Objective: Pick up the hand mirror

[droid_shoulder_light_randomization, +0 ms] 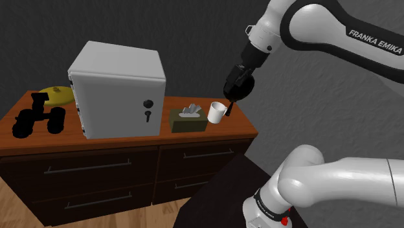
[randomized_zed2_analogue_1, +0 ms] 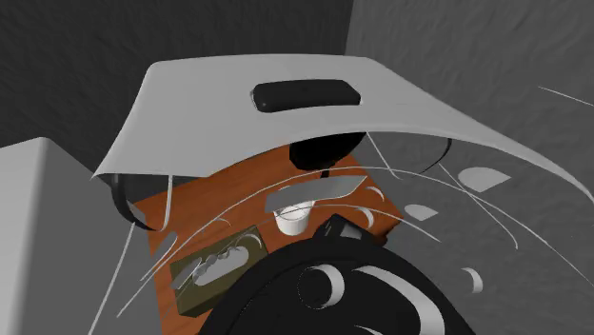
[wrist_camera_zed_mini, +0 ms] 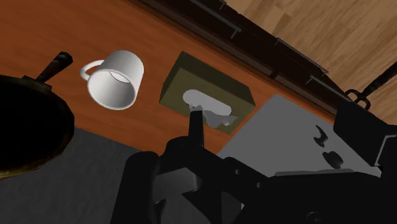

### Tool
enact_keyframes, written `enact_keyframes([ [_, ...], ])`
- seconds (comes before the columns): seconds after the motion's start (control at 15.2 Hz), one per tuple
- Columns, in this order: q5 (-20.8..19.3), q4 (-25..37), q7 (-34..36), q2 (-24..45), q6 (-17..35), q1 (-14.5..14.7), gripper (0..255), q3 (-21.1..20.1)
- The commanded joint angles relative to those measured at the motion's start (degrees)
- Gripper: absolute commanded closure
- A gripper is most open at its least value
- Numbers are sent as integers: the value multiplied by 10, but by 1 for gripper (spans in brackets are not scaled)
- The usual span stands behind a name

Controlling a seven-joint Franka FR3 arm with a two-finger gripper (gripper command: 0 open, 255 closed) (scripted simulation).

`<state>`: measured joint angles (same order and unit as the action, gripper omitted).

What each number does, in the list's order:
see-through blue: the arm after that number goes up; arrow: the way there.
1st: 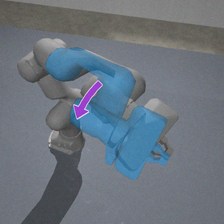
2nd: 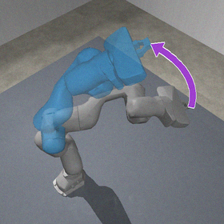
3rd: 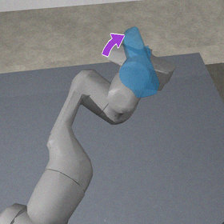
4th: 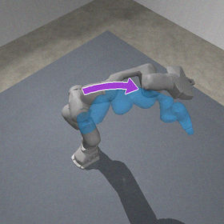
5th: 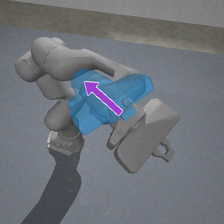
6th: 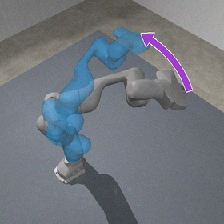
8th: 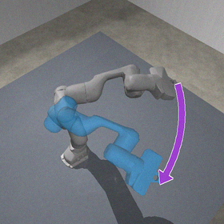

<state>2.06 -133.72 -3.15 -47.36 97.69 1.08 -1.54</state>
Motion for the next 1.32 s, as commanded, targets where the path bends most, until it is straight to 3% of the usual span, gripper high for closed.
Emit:
enact_keyframes([
  [0.0, 0, 0, 0, 0, 0, 0, 0, 0],
  [0.59, -88, 22, -280, 33, -10, 24, 0, 158],
  [0.92, -123, 76, -436, 95, -8, 49, 0, 243],
  [1.25, -133, 157, -596, 184, -3, 86, 0, 331],
])
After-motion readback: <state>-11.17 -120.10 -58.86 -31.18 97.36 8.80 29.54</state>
